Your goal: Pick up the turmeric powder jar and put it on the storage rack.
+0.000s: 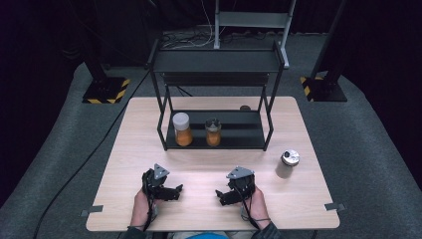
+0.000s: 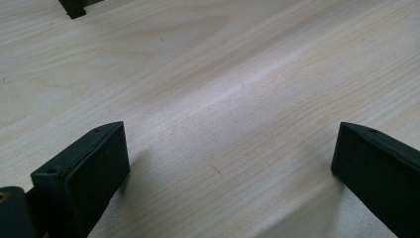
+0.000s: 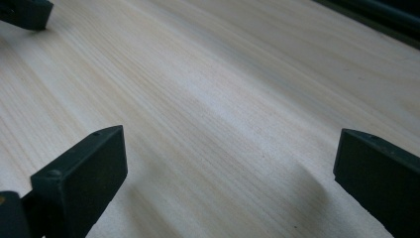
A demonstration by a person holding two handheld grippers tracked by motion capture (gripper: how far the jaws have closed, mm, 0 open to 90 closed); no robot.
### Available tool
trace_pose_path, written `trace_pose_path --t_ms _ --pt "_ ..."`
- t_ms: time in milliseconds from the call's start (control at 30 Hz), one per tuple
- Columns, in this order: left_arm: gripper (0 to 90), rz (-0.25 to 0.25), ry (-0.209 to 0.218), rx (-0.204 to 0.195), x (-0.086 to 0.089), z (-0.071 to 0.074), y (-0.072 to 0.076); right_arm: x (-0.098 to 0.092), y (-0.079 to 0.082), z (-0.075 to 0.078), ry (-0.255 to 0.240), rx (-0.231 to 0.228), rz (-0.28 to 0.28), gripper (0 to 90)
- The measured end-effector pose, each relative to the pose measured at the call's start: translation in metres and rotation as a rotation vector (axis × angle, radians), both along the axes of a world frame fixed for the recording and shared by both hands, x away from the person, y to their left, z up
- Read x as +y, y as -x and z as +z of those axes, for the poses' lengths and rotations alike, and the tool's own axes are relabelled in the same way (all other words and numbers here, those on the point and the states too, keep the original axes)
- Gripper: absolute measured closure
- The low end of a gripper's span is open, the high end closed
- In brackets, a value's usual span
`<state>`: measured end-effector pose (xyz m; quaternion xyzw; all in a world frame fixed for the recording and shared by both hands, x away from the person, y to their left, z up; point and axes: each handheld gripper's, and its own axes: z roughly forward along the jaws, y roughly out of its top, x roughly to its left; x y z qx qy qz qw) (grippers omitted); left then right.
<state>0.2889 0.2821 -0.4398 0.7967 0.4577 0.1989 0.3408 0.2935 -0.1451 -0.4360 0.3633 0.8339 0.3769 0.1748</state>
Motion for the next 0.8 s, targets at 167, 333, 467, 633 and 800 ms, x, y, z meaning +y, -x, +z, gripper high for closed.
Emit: trace_pose_path --t_ms 167,333,467,633,800 --pt "0.7 0.0 -0.003 -0.002 0.0 0.0 0.0 -0.011 0.001 -0.006 -0.048 -0.002 0.017 0.0" --pt "0.4 0.002 0.0 0.002 0.0 0.0 0.0 -0.011 0.005 -0.007 -0.05 -0.021 0.006 0.0" --pt "0.4 0.001 0.003 0.004 0.0 0.0 -0.001 -0.012 0.007 -0.008 -0.058 -0.028 -0.001 0.0" --pt "0.5 0.001 0.003 0.004 0.0 0.0 -0.001 -0.011 0.007 -0.008 -0.053 -0.027 0.002 0.0" --pt "0.5 0.002 0.003 0.005 0.0 0.0 -0.001 -0.008 0.006 -0.007 -0.036 -0.029 0.009 0.0"
